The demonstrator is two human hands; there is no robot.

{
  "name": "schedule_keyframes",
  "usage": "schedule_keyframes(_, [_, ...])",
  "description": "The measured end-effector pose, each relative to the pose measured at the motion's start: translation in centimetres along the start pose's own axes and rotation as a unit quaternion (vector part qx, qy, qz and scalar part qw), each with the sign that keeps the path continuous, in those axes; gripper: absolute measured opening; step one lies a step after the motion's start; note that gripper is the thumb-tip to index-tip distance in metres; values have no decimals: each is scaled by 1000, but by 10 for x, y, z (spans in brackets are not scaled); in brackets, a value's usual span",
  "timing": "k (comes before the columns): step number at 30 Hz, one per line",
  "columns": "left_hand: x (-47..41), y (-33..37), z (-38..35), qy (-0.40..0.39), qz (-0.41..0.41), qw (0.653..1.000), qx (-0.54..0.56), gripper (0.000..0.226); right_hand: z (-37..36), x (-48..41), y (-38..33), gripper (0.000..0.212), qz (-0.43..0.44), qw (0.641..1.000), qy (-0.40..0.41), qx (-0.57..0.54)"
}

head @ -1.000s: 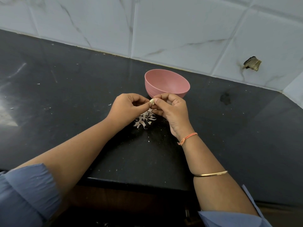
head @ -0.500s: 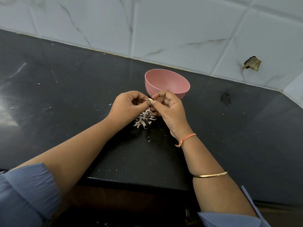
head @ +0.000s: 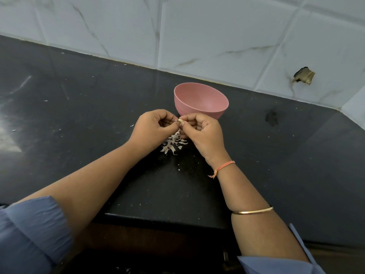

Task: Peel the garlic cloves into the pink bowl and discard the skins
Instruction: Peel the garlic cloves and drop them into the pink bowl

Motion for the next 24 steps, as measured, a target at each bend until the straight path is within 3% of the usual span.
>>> schedule_keyframes(8, [-2, -4, 8, 35, 8, 999, -6, 8, 3, -1, 18, 11, -106, 980, 27, -166])
schedule_keyframes(14, [-2, -10, 14, 66, 26, 997, -12, 19, 3, 1, 17, 10, -125, 965, 24, -228])
schedule_keyframes(24, [-5, -15, 18, 83, 34, 995, -32, 17, 6, 0, 8, 19, -51, 985, 23, -162])
Point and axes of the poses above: each hand's wrist, its own x-axis away from the middle knuckle, its own z-axis out of the back of the hand, y = z × x, the point moved 9 cm from there along -x, towards the middle knuckle, and after that the axes turned 2 degrees about -y, right-handed, at the moved point
